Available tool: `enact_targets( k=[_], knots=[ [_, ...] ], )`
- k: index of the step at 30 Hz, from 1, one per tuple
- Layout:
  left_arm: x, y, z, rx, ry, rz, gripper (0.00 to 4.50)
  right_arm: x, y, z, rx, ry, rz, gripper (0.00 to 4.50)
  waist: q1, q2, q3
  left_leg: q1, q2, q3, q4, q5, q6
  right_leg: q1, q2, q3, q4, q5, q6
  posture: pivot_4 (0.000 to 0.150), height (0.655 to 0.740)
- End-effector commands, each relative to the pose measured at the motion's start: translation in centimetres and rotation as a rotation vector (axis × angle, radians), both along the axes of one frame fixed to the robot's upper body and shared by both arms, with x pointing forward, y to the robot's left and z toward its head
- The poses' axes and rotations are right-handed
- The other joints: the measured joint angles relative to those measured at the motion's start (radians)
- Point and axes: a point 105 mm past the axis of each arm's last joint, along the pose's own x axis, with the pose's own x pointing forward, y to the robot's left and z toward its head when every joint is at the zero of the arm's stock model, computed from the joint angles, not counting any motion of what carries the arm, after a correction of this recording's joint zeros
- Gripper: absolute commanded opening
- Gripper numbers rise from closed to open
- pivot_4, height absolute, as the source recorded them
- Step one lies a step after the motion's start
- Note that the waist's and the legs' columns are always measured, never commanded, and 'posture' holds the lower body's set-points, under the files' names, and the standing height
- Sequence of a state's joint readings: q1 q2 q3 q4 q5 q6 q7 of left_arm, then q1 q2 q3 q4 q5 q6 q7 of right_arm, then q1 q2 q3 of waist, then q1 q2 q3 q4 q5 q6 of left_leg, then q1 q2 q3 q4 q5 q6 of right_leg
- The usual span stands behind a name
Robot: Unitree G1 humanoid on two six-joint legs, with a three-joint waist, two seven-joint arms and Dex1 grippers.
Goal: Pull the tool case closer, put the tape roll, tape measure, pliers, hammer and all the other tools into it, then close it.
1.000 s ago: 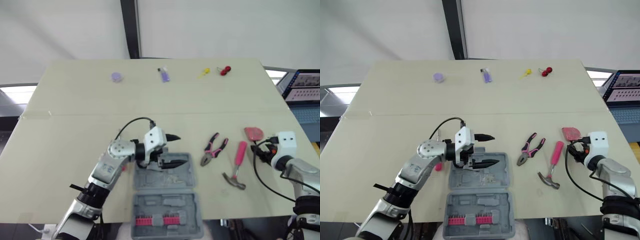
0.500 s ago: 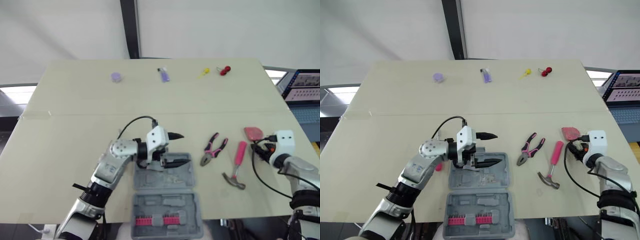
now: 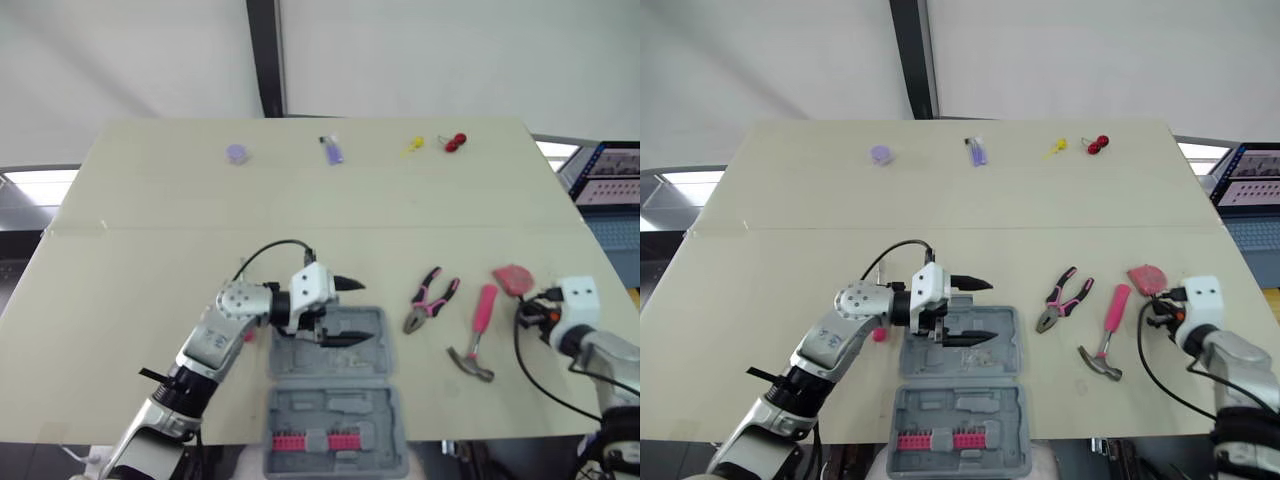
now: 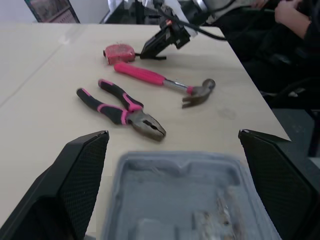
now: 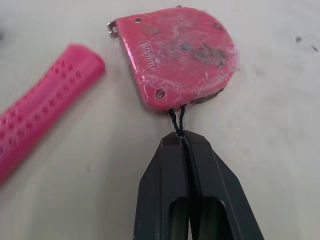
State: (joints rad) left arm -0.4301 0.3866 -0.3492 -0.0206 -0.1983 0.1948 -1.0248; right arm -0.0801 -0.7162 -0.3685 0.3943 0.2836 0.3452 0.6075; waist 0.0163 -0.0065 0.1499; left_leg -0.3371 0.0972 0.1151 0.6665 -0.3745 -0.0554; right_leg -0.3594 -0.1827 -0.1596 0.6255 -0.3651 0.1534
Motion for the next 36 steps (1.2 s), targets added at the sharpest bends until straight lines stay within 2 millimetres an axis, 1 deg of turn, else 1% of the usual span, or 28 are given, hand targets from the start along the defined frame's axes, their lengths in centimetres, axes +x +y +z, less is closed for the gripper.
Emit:
enact_targets(
  k=[1, 4, 6, 9, 13, 18, 22, 27, 29, 30, 32, 34, 35, 36],
  knots=[
    [-1.0, -0.3, 0.1, 0.014, -0.012, -0.083, 4.5, -2.7, 0.1, -0.1, 0.033, 0.029, 0.022, 0.07, 0.006, 0.0, 0.0, 0.0, 0.0, 0.0, 0.0, 0.0, 0.0, 0.0, 0.0, 0.0, 0.0, 0.0, 0.0, 0.15, 0.74],
    [-1.3, -0.2, -0.3, 0.038, -0.004, -0.119, 4.5, -5.9, 0.4, -1.1, 0.064, 0.082, 0.028, 0.07, 0.014, 0.0, 0.0, 0.0, 0.0, -0.001, 0.0, 0.0, 0.0, 0.001, 0.0, 0.0, 0.0, 0.0, 0.0, 0.15, 0.74],
    [-1.5, -0.1, -0.6, 0.052, -0.002, -0.139, 4.5, -7.6, 1.0, -1.4, 0.086, 0.109, 0.035, 0.07, 0.015, 0.0, 0.0, 0.0, 0.0, -0.001, 0.0, 0.0, 0.0, 0.001, 0.0, 0.0, -0.001, 0.0, 0.0, 0.15, 0.74],
    [-1.7, -0.1, -0.9, 0.064, -0.008, -0.159, 4.5, -9.1, 1.5, -1.6, 0.103, 0.132, 0.034, 0.07, 0.01, 0.0, 0.0, 0.0, 0.0, -0.001, 0.0, 0.0, 0.0, 0.001, 0.0, 0.001, -0.001, 0.0, 0.0, 0.15, 0.74],
    [-1.6, -0.3, -0.8, 0.056, -0.017, -0.174, 4.5, -11.5, 1.6, -2.0, 0.115, 0.175, 0.017, 0.07, 0.013, 0.0, 0.0, 0.0, 0.0, -0.001, -0.001, 0.0, 0.0, 0.001, 0.0, 0.0, -0.001, 0.0, 0.0, 0.15, 0.74],
    [-1.9, -0.7, -0.9, 0.056, -0.016, -0.203, 4.5, -13.2, 2.2, -2.4, 0.132, 0.208, 0.008, 0.07, 0.013, 0.0, 0.0, 0.0, 0.0, -0.001, -0.001, 0.0, 0.0, 0.001, 0.0, 0.0, -0.001, 0.0, 0.0, 0.15, 0.74],
    [-2.0, -0.7, -1.1, 0.058, -0.011, -0.212, 4.5, -14.2, 2.4, -2.6, 0.136, 0.22, -0.005, 0.07, 0.013, 0.0, 0.0, 0.0, 0.0, -0.001, -0.001, 0.0, 0.0, 0.001, 0.0, 0.0, -0.001, 0.0, 0.0, 0.15, 0.74],
    [-2.0, -0.6, -1.2, 0.061, -0.009, -0.212, 4.5, -14.6, 2.8, -2.8, 0.157, 0.233, 0.003, 0.07, 0.013, 0.0, 0.0, 0.0, 0.0, -0.001, -0.001, 0.0, 0.0, 0.001, 0.0, 0.0, -0.001, 0.0, 0.0, 0.15, 0.74],
    [-2.0, -0.7, -1.2, 0.062, -0.01, -0.211, 4.5, -14.5, 3.3, -2.7, 0.182, 0.233, 0.027, 0.07, 0.013, 0.0, 0.0, 0.0, 0.0, -0.002, -0.001, 0.0, 0.0, 0.001, 0.0, 0.0, -0.001, 0.0, 0.0, 0.15, 0.74],
    [-2.0, -0.8, -1.2, 0.061, -0.01, -0.211, 4.5, -14.4, 3.4, -2.5, 0.181, 0.234, 0.044, 0.3, 0.013, 0.0, 0.0, 0.0, 0.0, -0.002, -0.001, 0.0, 0.0, 0.001, 0.0, 0.0, -0.001, 0.0, 0.0, 0.15, 0.74],
    [-2.1, -0.8, -1.2, 0.061, -0.012, -0.213, 4.5, -14.4, 3.2, -1.8, 0.161, 0.238, 0.088, 0.92, 0.013, 0.0, 0.0, 0.0, 0.0, -0.002, -0.001, 0.0, 0.0, 0.001, 0.0, 0.0, -0.001, 0.0, 0.0, 0.15, 0.74],
    [-2.3, -0.6, -1.2, 0.057, -0.016, -0.215, 4.5, -14.7, 2.8, -0.4, 0.135, 0.255, 0.179, 1.85, 0.013, 0.002, -0.001, 0.0, 0.0, -0.001, -0.001, 0.0, 0.001, 0.001, 0.0, 0.0, -0.001, 0.0, 0.0, 0.15, 0.74],
    [-2.5, -0.4, -1.2, 0.054, -0.017, -0.218, 4.5, -15.0, 2.7, 0.5, 0.113, 0.278, 0.255, 2.43, 0.013, 0.003, -0.001, 0.0, -0.001, -0.001, -0.001, -0.001, 0.001, 0.001, 0.0, 0.001, -0.001, 0.0, 0.0, 0.15, 0.74],
    [-2.6, -0.1, -1.2, 0.054, -0.022, -0.223, 4.5, -15.0, 2.6, 1.4, 0.079, 0.293, 0.329, 2.92, 0.012, 0.003, -0.001, 0.0, -0.001, -0.001, -0.001, -0.001, 0.001, 0.001, 0.0, 0.001, -0.002, 0.0, 0.0, 0.15, 0.74]
  ],
)
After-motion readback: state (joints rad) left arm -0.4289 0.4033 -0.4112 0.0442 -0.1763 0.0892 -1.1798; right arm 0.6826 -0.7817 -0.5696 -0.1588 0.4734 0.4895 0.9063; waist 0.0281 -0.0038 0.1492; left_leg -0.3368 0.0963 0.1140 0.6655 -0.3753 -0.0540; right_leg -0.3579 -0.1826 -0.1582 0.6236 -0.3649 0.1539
